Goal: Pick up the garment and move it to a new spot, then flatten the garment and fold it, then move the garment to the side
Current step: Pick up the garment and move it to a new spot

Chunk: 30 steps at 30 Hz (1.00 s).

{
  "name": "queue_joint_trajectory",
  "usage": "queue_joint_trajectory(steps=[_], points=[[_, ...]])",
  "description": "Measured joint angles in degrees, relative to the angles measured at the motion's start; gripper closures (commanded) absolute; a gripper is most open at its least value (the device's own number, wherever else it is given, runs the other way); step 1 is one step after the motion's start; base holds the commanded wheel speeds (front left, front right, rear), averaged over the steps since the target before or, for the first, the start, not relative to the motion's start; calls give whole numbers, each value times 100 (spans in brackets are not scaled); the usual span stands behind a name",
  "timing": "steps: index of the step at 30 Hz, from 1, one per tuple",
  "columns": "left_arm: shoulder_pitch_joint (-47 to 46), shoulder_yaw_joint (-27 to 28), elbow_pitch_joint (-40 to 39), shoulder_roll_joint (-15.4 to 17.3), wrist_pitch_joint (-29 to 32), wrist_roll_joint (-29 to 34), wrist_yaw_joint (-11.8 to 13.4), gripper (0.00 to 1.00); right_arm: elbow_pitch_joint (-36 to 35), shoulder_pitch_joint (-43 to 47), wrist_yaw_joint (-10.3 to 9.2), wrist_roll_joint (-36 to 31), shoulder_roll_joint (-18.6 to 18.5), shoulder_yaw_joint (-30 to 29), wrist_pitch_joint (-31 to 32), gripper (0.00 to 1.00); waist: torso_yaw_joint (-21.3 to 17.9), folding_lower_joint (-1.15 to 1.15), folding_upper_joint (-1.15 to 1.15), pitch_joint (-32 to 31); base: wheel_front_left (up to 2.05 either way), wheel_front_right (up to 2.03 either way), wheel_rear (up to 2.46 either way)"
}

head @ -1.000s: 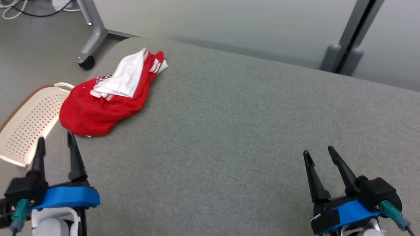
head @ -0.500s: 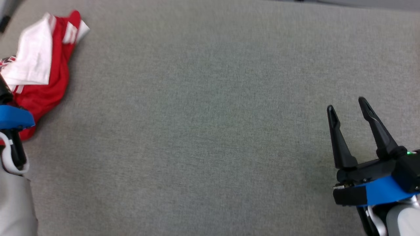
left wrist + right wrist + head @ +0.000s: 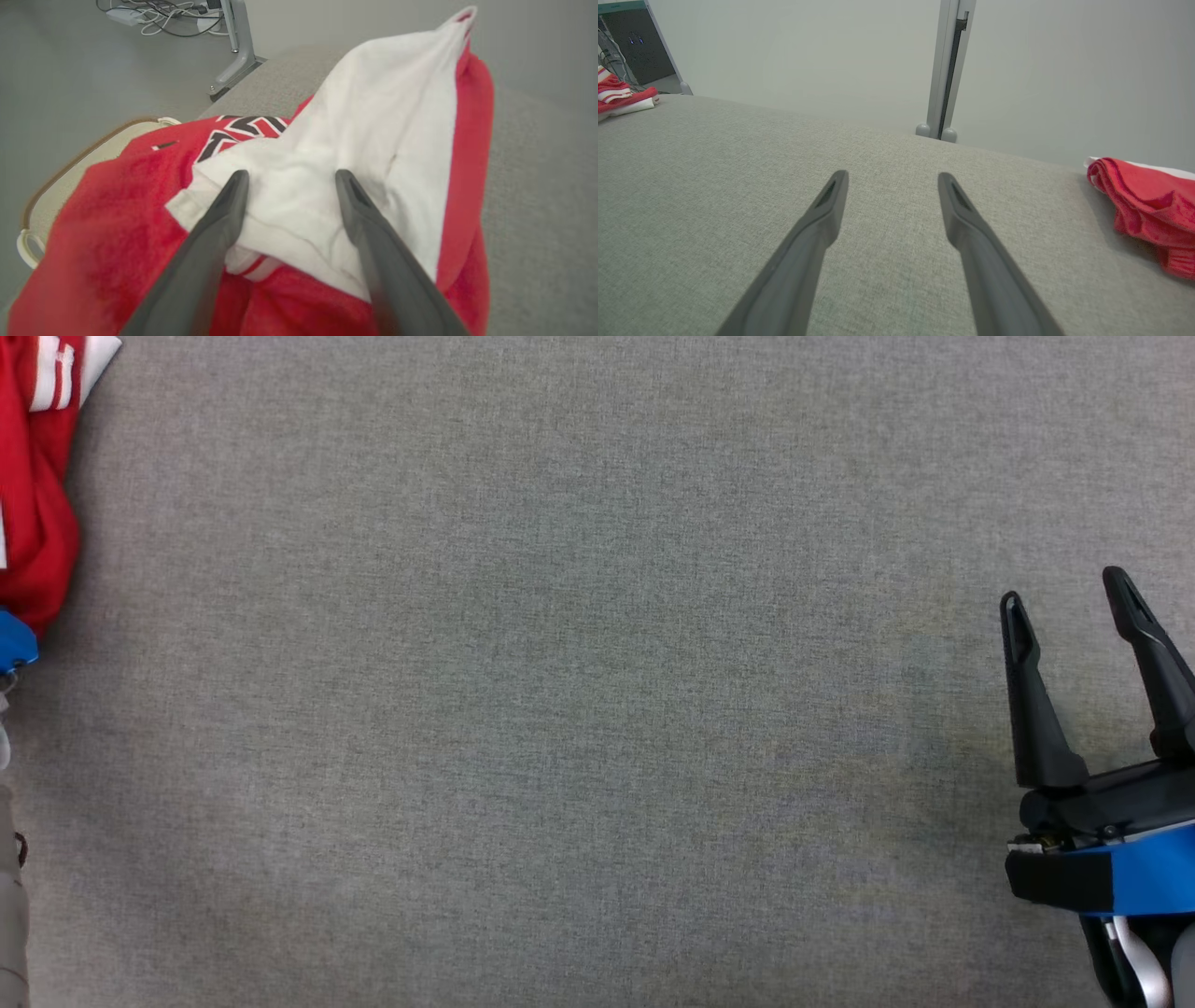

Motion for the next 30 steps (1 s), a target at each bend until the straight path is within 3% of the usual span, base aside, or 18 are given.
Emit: queue_joint_trajectory(steps=[11,12,13,14,15,24,30], points=[[-282,-599,679,42,1517,-1036,-11,0,-105,40,0,0,-35,1,86,0,9,-2,-2,-46,0,0,0],[-301,-651,710,64,1675,-1080,-11,18,-103,41,0,0,-34,16,86,0,2,-2,-2,-61,0,0,0],[-320,-717,727,110,1755,-1085,-19,52,-98,41,0,0,-33,32,86,0,-10,-2,-2,-75,0,0,0],[-318,-749,746,141,1762,-1098,-27,72,-93,42,0,0,-30,38,85,0,-23,-2,-2,-87,0,0,0],[-315,-772,758,169,1762,-1132,-27,100,-78,42,0,1,-27,46,82,0,-38,-2,-2,-102,0,0,0],[-153,-1224,636,357,1373,-1333,-27,100,208,38,0,101,94,170,-110,0,-194,-1,-1,-349,0,0,0],[-257,-1682,242,657,853,-1443,-27,100,520,19,0,188,234,278,-347,0,-336,-1,-1,-637,0,0,0]])
